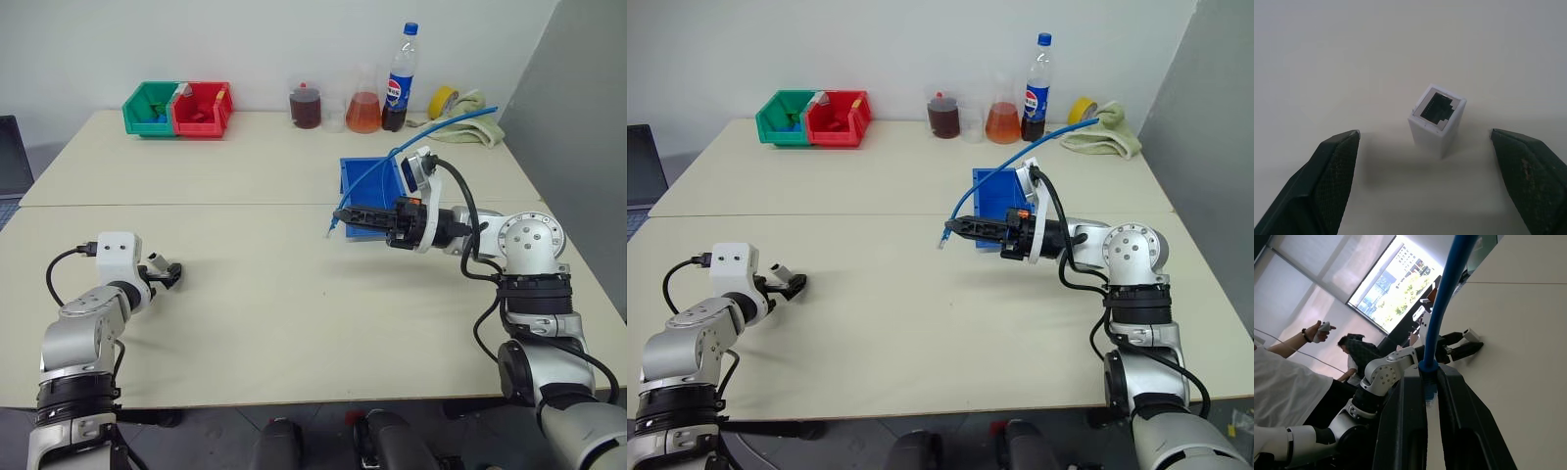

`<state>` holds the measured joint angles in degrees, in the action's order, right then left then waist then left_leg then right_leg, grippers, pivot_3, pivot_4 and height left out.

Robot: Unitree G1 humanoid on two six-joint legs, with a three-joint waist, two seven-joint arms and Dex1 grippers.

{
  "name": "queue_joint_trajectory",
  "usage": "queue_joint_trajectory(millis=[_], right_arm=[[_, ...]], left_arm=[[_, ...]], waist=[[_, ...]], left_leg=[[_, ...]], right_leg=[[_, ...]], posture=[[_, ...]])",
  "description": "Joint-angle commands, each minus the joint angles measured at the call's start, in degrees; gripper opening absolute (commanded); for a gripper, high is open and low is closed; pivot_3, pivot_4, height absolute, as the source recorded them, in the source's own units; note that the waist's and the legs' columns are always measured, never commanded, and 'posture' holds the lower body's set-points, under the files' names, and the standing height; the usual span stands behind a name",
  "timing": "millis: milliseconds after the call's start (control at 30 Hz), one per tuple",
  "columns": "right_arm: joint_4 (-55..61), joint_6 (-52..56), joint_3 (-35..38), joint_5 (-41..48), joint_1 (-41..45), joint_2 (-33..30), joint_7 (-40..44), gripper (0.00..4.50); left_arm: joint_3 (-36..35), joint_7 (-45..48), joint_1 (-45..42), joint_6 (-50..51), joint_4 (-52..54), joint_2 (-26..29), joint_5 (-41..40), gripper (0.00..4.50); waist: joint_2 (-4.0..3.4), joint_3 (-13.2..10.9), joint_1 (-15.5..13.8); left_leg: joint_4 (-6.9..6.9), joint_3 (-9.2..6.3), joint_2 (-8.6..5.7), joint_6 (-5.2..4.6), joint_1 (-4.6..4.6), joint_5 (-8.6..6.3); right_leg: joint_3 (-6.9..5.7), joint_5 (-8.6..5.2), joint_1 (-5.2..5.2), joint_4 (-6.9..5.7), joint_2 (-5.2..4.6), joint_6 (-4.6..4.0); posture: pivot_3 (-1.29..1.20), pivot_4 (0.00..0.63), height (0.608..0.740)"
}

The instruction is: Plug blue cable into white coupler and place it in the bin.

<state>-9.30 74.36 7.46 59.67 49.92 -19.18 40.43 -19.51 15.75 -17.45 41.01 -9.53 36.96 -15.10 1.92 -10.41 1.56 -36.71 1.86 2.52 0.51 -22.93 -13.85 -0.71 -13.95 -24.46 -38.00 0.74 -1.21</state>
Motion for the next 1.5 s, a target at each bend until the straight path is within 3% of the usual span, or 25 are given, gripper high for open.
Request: queue_joint_trajectory(millis=[33, 333, 667, 1200, 1500], right_arm=[[1.75, 0.06, 1.02, 0.7, 0.19, 0.14, 0.38, 0.08], [1.67, 0.04, 0.93, 0.58, 0.18, 0.35, 0.4, 0.08], [1.7, 0.29, 0.98, 0.59, 0.17, 0.25, 0.39, 0.08], [1.68, 0.34, 0.82, 0.33, 0.49, -0.01, 0.5, 0.08], [1.54, 0.46, 0.87, 0.29, 0.63, -0.18, 0.46, 0.08]], left_arm=[[-0.31, 0.17, 1.15, 0.65, 1.01, 0.75, 0.8, 4.47], [0.34, 3.48, 1.57, -0.32, 0.67, 2.82, 0.55, 4.47], [2.28, 14.72, 2.47, -3.04, -0.54, 8.62, 0.04, 4.47], [5.65, 21.67, -4.29, -11.75, -14.05, 11.77, 3.22, 4.47], [8.7, 31.96, -7.93, -16.75, -22.33, 15.53, 4.05, 4.47]], waist=[[0.0, 0.0, 0.0], [0.0, 0.0, 0.12], [0.0, 0.0, 0.1], [0.0, 0.0, 0.14], [0.0, 0.0, 0.12]], left_leg=[[0.0, 0.0, 0.0, 0.0, 0.0, 0.0], [0.0, 0.0, 0.0, 0.0, 0.0, 0.0], [0.02, 0.02, 0.01, 0.0, -0.01, 0.0], [0.02, 0.05, 0.03, 0.0, -0.08, 0.0], [0.02, 0.07, 0.03, 0.0, -0.09, 0.0]], right_leg=[[0.0, 0.0, 0.0, 0.0, 0.0, 0.0], [0.01, 0.0, 0.0, 0.0, 0.0, 0.0], [0.01, 0.0, -0.04, 0.01, 0.0, 0.0], [0.01, 0.0, -0.17, -0.02, 0.0, -0.01], [0.02, 0.0, -0.18, -0.03, 0.0, -0.01]], posture=[[0.0, 0.15, 0.74], [0.0, 0.15, 0.74], [0.0, 0.15, 0.74], [0.0, 0.15, 0.74], [0.0, 0.15, 0.74]])
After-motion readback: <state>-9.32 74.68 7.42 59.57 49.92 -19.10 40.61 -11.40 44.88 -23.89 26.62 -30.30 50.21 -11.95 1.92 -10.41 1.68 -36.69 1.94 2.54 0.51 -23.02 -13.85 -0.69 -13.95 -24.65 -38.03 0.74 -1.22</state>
